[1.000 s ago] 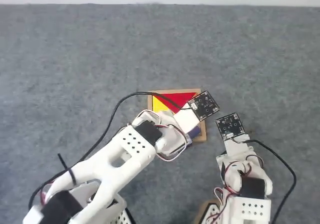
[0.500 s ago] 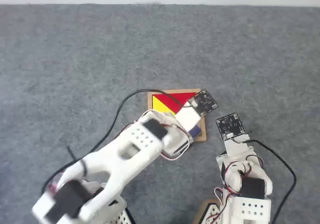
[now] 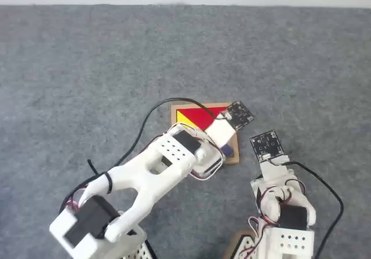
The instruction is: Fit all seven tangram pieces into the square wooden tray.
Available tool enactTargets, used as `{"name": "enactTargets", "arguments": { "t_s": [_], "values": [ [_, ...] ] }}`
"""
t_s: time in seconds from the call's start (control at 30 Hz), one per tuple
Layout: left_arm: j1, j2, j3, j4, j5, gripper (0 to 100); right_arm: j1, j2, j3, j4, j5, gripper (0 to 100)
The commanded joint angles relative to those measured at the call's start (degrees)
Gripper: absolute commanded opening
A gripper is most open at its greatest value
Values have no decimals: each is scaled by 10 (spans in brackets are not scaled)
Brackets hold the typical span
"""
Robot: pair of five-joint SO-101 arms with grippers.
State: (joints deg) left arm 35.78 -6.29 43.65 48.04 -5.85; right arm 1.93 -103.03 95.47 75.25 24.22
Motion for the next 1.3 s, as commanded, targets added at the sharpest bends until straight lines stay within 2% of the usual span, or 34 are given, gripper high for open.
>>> {"name": "enactTargets", "arguments": {
  "t_s": [0.0, 0.2, 0.97, 1.13, 1.27],
  "values": [
    [-11, -4, -26, -4, -4, 181, -2, -8, 10, 1, 4, 8],
    [-29, -3, -28, -9, -17, 181, -2, -8, 10, 1, 4, 8],
    [-30, -3, -52, -13, -41, 181, -2, -8, 10, 1, 4, 8],
    [-11, -9, -33, 8, -41, 181, -2, -8, 10, 1, 4, 8],
    [3, 2, -13, -13, -41, 181, -2, -8, 10, 1, 4, 8]
  ]
}}
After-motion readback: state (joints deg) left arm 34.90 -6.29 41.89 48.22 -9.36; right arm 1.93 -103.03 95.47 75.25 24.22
